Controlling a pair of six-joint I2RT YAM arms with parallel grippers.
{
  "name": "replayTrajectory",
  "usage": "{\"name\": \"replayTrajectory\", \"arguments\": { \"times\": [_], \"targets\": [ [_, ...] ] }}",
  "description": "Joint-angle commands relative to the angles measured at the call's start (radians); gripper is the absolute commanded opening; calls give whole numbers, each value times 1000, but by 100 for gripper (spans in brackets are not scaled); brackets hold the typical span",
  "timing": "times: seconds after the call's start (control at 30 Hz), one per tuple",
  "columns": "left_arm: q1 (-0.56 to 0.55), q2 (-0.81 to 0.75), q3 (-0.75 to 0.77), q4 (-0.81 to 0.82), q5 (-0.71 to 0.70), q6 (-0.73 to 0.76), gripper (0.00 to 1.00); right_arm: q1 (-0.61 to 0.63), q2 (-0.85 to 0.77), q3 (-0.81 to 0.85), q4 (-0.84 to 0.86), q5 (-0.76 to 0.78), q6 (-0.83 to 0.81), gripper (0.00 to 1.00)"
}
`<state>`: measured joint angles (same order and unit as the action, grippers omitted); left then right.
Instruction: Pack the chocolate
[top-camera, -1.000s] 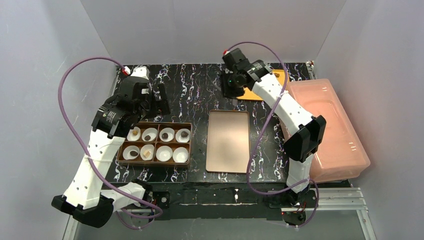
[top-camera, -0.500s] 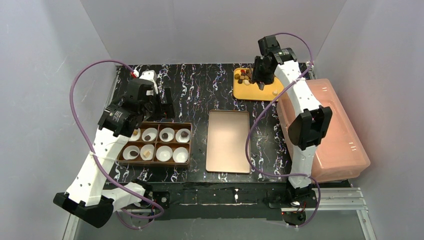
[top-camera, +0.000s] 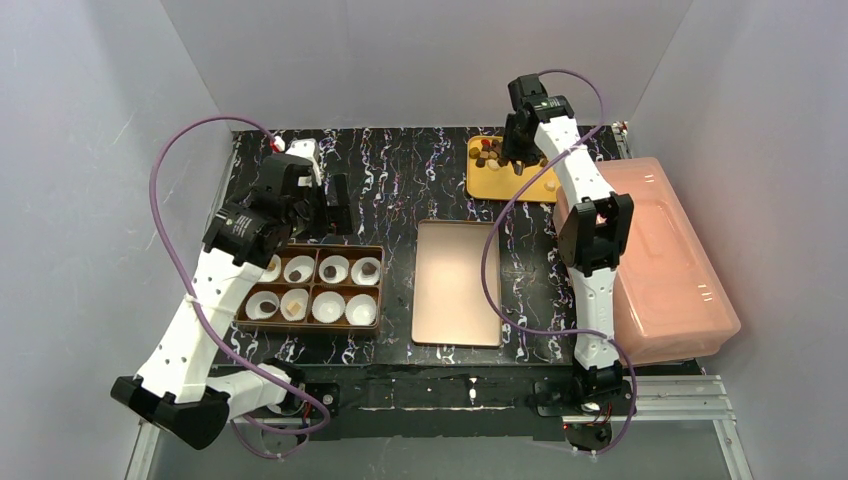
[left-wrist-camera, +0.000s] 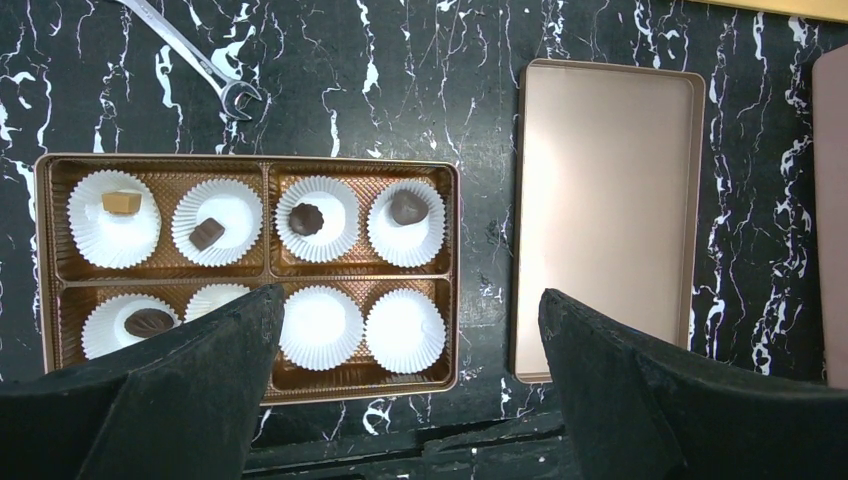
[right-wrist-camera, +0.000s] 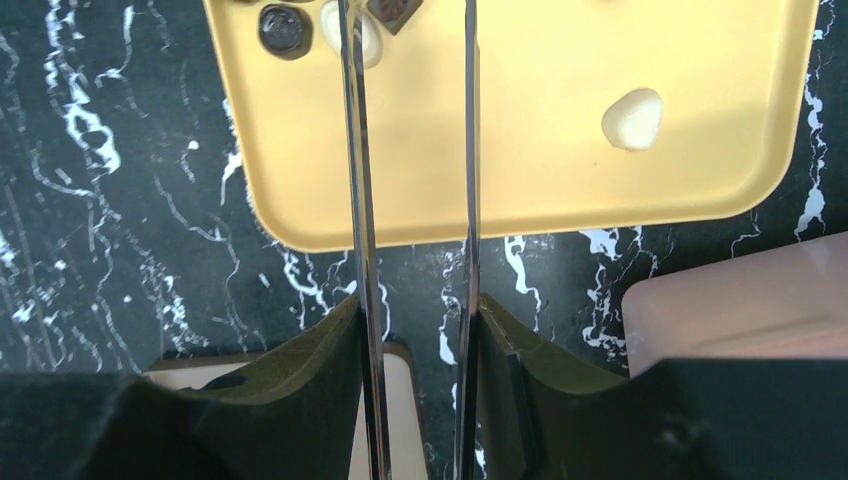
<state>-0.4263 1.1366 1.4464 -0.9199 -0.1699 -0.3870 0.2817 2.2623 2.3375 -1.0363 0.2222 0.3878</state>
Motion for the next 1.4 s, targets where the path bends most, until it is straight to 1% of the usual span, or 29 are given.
{"name": "replayTrajectory", "arguments": {
  "times": [0.0,0.23,0.47,0.8,0.93,1.17,1.37],
  "targets": [
    [2,4,30,-14,9,26,100,-14,23,54,55,65,-12,49],
    [1,18,31,-8,9,36,100,-33,48,44,84,70,-17,49],
    [1,34,35,-8,7,43,100,-47,87,61,102,16,-23,49],
    [1,41,40,-17,0,43,100,-59,136,68,110,-7,-17,48],
    [1,45,38,-17,1,42,100,-59,123,46,107,-7,-4,44],
    [1,51,37,-13,15,38,100,-59,61,-10,97,-15,14,43],
    [1,50,38,-9,26,28,100,-59,47,1,64,-14,14,43]
  ]
}}
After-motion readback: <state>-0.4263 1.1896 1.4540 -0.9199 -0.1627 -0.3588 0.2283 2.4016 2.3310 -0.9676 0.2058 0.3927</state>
